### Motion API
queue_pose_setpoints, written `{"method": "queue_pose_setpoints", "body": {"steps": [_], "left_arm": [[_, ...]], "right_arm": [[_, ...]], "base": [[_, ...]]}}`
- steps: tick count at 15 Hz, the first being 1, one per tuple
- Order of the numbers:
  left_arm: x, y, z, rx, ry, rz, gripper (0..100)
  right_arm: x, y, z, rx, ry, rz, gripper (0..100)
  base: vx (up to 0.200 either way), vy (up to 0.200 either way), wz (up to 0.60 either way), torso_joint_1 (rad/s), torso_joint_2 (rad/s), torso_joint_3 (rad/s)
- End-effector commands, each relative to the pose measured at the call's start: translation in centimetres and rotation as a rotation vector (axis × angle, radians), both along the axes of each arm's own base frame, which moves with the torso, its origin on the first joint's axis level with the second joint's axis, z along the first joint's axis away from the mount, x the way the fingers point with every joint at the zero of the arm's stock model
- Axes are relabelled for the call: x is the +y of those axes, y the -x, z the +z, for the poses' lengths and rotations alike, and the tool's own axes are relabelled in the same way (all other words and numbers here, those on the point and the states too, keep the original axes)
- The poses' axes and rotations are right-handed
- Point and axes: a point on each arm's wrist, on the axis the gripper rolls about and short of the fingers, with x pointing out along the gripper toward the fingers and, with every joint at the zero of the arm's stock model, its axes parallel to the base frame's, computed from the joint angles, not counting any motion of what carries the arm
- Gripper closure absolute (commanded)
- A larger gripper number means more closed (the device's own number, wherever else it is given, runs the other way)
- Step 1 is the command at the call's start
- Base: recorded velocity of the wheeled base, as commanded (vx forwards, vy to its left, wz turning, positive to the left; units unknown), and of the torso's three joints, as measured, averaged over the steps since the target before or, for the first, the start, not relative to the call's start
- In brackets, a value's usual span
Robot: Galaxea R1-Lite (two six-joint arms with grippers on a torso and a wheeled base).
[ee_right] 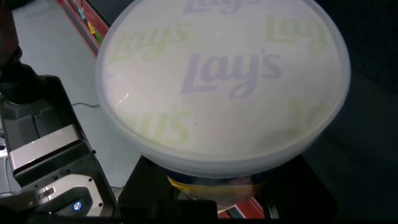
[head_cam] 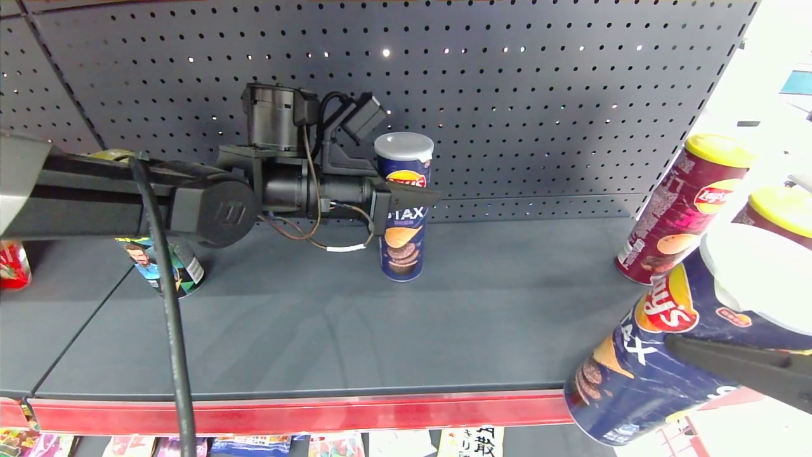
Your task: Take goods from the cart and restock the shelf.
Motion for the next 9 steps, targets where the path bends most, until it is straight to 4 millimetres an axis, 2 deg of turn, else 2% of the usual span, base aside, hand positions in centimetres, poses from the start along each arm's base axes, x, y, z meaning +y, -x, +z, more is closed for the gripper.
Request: {"method": "queue_pose_setpoints", "body": {"steps": [1, 4, 9], "left_arm": [[-0.60, -0.93, -0.72, 0.003, -0.003, -0.002, 100], [-1.10, -0.84, -0.99, 0.012, 0.001, -0.036, 100], [-0.75, -0.33, -0.69, 0.010, 0.000, -0.035, 100]], "right_arm": [[0.02, -0.04, -0.03, 0.002, 0.001, 0.000, 100], [-0.15, -0.11, -0.01, 0.000, 0.000, -0.016, 100], [-0.18, -0.18, -0.07, 0.002, 0.003, -0.020, 100]], "base": [[0.000, 0.000, 0.00, 0.000, 0.00, 0.000], [0.000, 0.000, 0.00, 0.000, 0.00, 0.000], [0.000, 0.000, 0.00, 0.000, 0.00, 0.000]]}}
